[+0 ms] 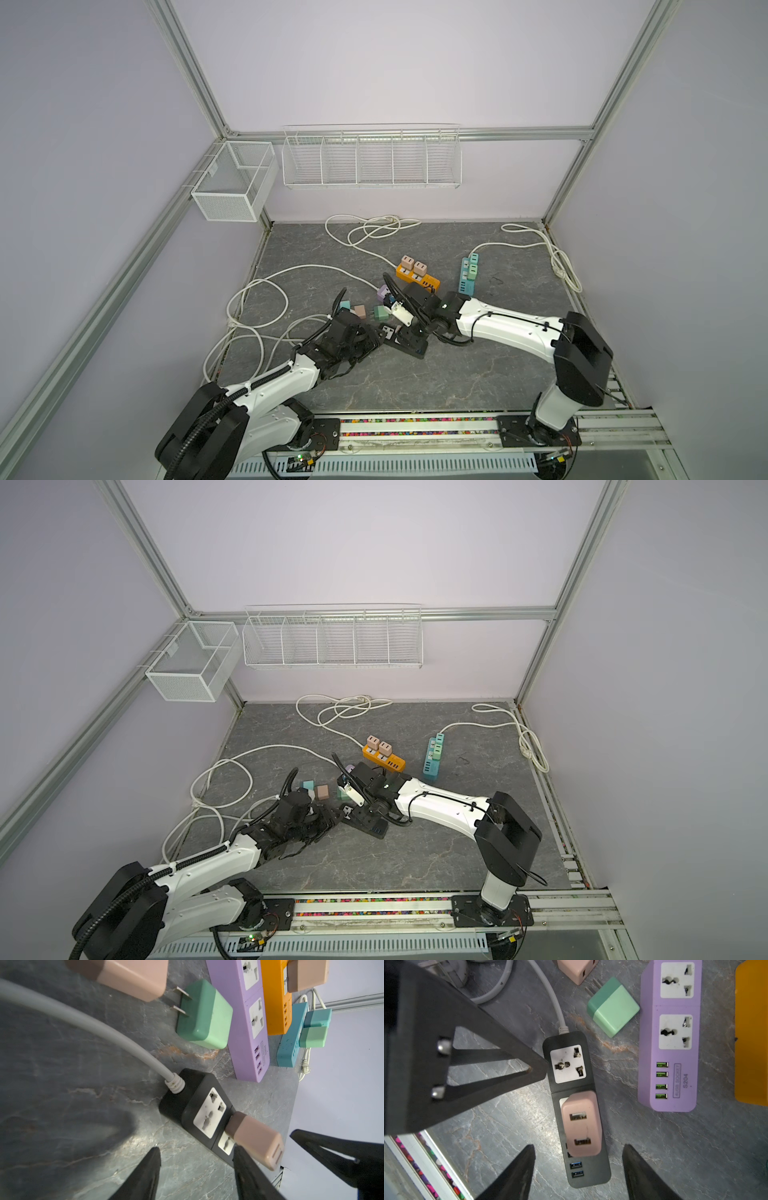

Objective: Pull the plug off the socket

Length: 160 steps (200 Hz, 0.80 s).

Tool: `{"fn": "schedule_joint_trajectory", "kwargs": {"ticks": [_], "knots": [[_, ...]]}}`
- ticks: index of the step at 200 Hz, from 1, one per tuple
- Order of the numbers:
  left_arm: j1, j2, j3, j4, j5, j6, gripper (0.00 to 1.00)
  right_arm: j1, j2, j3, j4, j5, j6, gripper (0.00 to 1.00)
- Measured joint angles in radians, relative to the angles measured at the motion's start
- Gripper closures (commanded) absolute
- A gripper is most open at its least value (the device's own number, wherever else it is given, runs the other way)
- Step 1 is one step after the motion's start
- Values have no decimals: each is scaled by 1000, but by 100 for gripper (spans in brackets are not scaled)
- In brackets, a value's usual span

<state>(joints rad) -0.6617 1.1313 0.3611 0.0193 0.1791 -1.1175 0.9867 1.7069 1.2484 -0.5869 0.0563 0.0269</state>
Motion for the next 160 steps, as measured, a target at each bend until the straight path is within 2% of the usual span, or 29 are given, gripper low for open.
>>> {"fn": "schedule_joint_trajectory", "kwargs": {"ticks": [160], "knots": [[-4, 147, 0, 123, 2, -7, 46, 0, 72, 5, 26, -1, -62, 38]]}}
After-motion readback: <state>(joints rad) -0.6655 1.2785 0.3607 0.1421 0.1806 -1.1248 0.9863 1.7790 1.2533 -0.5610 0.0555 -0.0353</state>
